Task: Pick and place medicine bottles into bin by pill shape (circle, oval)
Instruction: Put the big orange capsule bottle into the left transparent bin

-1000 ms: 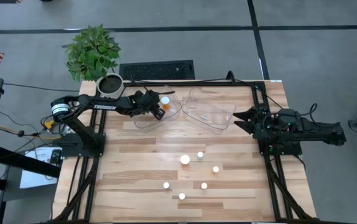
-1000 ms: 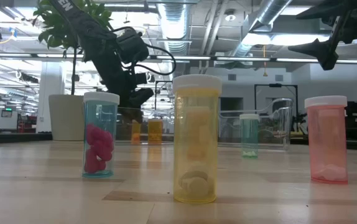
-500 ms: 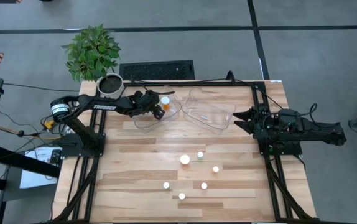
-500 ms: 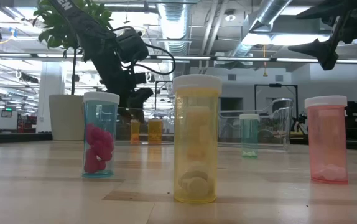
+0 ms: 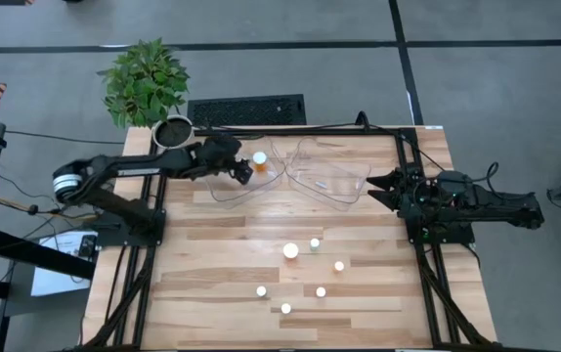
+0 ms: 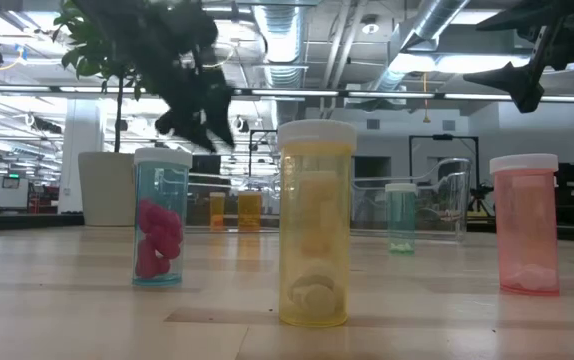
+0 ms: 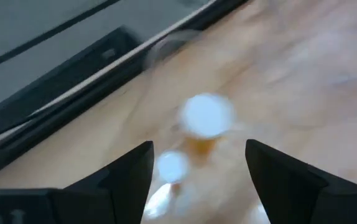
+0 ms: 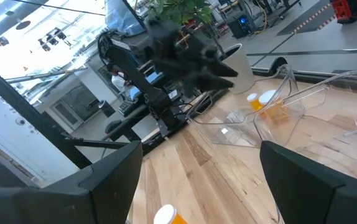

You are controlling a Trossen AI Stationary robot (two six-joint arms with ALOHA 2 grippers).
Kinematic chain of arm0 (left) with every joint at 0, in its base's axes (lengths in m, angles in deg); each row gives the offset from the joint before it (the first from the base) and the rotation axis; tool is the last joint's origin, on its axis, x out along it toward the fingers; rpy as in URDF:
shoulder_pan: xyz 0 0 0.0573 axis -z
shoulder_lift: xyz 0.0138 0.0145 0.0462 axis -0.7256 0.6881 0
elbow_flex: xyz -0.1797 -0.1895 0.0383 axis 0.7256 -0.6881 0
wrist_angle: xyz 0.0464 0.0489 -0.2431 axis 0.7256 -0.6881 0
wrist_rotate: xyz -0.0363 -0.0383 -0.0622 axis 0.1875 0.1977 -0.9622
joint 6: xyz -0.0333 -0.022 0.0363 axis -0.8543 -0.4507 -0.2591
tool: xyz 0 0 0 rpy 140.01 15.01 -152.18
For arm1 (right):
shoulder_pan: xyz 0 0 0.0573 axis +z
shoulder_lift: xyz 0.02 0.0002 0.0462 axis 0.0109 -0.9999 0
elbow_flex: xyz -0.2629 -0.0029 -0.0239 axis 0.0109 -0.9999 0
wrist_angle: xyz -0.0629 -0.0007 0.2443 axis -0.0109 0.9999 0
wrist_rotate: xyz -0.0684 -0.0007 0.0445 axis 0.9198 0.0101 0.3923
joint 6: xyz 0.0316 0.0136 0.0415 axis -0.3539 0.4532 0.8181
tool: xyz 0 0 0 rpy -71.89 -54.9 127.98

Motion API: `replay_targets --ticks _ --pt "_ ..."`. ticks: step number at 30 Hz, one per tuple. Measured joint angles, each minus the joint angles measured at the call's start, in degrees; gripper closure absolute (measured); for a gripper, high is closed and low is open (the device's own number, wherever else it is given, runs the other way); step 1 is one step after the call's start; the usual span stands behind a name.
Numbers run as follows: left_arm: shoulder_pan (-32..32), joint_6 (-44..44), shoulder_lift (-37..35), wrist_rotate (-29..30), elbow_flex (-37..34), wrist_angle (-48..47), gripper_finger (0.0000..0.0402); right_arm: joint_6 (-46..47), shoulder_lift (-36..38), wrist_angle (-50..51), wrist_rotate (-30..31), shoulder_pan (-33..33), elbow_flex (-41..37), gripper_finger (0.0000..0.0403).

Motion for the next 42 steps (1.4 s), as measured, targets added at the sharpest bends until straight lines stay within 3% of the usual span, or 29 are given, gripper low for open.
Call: replay_targets --ticks 4,7,14,22,28,37,42 --pt "2.71 1.46 -5.84 -15.26 0.02 4.92 0.0154 0.0 0.01 0.0 0.0 0.0 0.0 0.0069" --pt "6.91 0.23 -8.27 -19.87 0.02 9.81 0.0154 0.0 -0.01 0.0 0.0 0.0 0.0 0.0069" --pt "19.86 2.28 -7.21 -13.33 0.04 17.22 0.0148 0.15 -0.01 0.0 0.0 0.0 0.0 0.0069" --pt "28.3 0.79 0.18 -9.31 0.04 19.62 0.0096 0.15 0.01 0.17 -0.02 0.13 0.0 0.0069" --pt "31.56 1.0 8.54 -8.21 0.78 26.59 0.0073 0.19 0.01 1.53 -0.53 0.13 0.0 0.0069" --pt "33.97 10.17 21.22 -7.93 7.77 26.42 0.0071 1.51 0.01 3.41 -1.79 0.13 0.0 0.0069" --pt "34.04 10.59 26.6 -8.51 10.66 25.93 0.0071 1.51 0.01 3.44 -1.81 0.13 0.0 0.0069"
